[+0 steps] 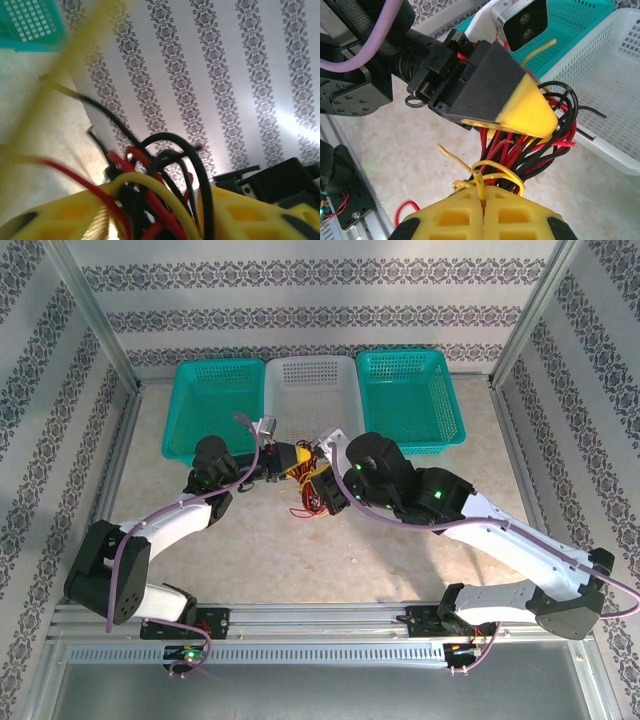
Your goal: Untangle the cables
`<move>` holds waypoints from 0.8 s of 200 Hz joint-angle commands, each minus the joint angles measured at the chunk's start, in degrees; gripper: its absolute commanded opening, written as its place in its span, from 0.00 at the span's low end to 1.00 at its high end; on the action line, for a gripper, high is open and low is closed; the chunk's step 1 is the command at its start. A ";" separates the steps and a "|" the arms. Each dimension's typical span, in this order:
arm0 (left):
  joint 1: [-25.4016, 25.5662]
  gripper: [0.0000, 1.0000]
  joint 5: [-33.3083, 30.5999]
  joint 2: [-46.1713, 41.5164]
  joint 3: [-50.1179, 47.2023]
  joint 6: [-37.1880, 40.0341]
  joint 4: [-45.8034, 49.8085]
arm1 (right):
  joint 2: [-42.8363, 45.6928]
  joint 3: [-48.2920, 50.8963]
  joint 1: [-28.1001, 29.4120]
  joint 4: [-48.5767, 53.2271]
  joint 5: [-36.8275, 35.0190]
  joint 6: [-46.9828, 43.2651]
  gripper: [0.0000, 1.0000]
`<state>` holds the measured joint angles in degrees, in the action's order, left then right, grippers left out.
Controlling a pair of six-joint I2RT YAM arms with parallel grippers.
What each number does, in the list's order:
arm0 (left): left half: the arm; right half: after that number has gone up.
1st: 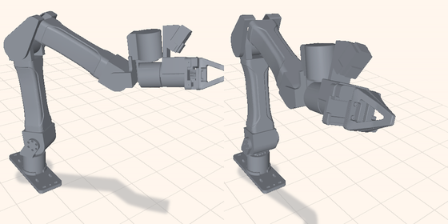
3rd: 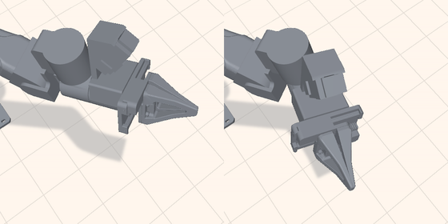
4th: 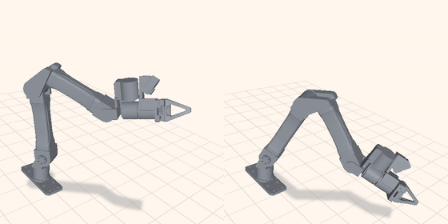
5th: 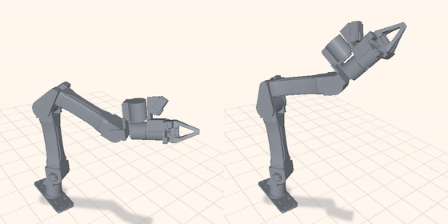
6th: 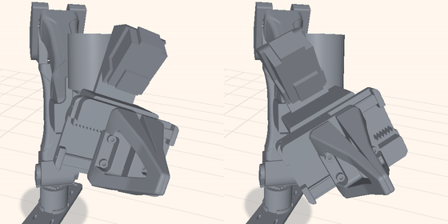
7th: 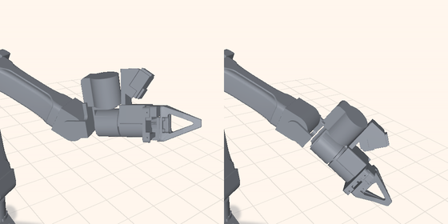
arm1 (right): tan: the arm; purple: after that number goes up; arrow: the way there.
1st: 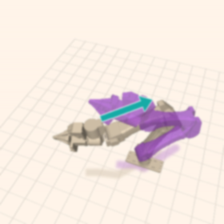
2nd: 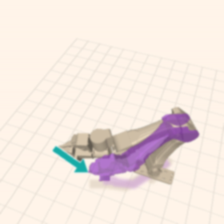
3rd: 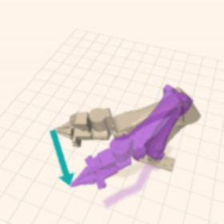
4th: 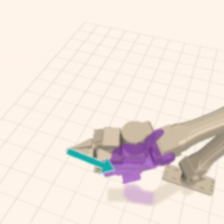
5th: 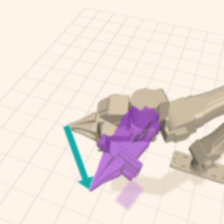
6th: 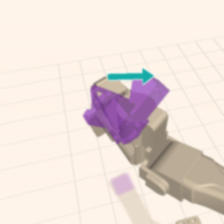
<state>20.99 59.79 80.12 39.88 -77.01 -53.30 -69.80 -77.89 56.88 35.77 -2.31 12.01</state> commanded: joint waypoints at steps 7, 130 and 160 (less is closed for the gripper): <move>0.55 0.20 1.63 0.04 0.55 -2.47 -8.07 | 1.25 0.10 -0.54 -2.79 0.66 1.13 0.00; 0.98 0.00 -31.56 -12.38 9.27 25.25 44.23 | 10.96 14.49 -5.27 -8.44 -8.71 21.63 0.95; 1.93 0.00 -34.25 -13.69 10.53 28.96 48.68 | 7.55 12.19 -5.03 -10.78 -2.20 22.06 0.90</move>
<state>21.34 29.08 68.27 47.92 -53.82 -11.99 -60.18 -64.23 51.13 29.74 -12.60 31.83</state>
